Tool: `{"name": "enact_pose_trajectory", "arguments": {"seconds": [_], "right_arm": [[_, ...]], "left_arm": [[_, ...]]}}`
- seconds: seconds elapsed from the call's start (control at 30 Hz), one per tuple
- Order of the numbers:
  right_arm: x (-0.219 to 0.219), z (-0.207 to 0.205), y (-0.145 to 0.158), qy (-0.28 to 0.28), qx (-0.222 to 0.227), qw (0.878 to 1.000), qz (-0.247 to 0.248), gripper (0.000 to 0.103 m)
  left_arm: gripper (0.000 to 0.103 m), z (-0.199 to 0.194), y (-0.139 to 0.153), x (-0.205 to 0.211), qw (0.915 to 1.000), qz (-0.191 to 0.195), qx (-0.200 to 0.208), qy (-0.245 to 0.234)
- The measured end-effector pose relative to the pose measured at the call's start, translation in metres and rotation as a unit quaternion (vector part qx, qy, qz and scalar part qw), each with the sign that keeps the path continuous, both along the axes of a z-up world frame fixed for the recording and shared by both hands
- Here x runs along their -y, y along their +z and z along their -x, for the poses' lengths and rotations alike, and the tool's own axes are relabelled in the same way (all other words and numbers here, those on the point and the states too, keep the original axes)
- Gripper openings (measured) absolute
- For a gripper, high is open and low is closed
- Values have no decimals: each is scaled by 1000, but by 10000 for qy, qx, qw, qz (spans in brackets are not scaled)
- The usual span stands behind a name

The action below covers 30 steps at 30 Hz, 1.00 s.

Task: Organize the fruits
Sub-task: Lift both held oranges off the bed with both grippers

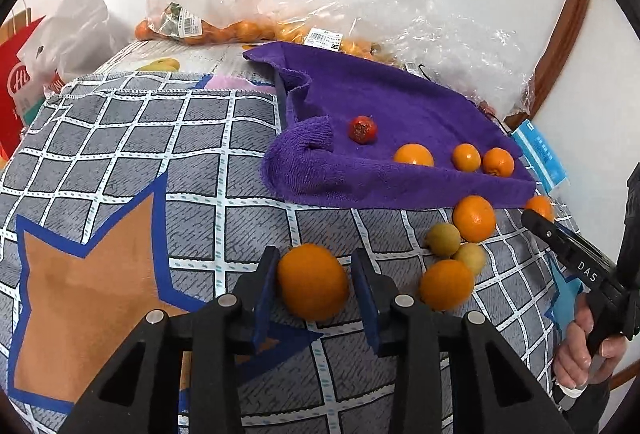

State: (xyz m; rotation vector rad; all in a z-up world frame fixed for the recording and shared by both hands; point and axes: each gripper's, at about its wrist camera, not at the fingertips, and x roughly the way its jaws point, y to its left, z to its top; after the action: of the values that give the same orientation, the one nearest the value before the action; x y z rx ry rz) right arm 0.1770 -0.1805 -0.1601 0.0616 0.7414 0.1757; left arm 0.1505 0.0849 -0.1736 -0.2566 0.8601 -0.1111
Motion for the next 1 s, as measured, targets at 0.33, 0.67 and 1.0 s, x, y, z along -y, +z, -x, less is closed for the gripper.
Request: {"name": "enact_pose_trajectory", "arguments": {"seconds": [0.33, 0.67, 1.0], "right_arm": [[2, -3, -3, -43, -100, 9999, -7, 42], [3, -3, -4, -43, -114, 9999, -18, 42], [3, -4, -3, -24, -122, 9999, -19, 42]], "left_arm": [[34, 5, -3, -7, 9995, 285, 25, 143], [31, 10, -4, -11, 9990, 439, 65, 74], [31, 9, -4, -12, 9987, 499, 92, 7]]}}
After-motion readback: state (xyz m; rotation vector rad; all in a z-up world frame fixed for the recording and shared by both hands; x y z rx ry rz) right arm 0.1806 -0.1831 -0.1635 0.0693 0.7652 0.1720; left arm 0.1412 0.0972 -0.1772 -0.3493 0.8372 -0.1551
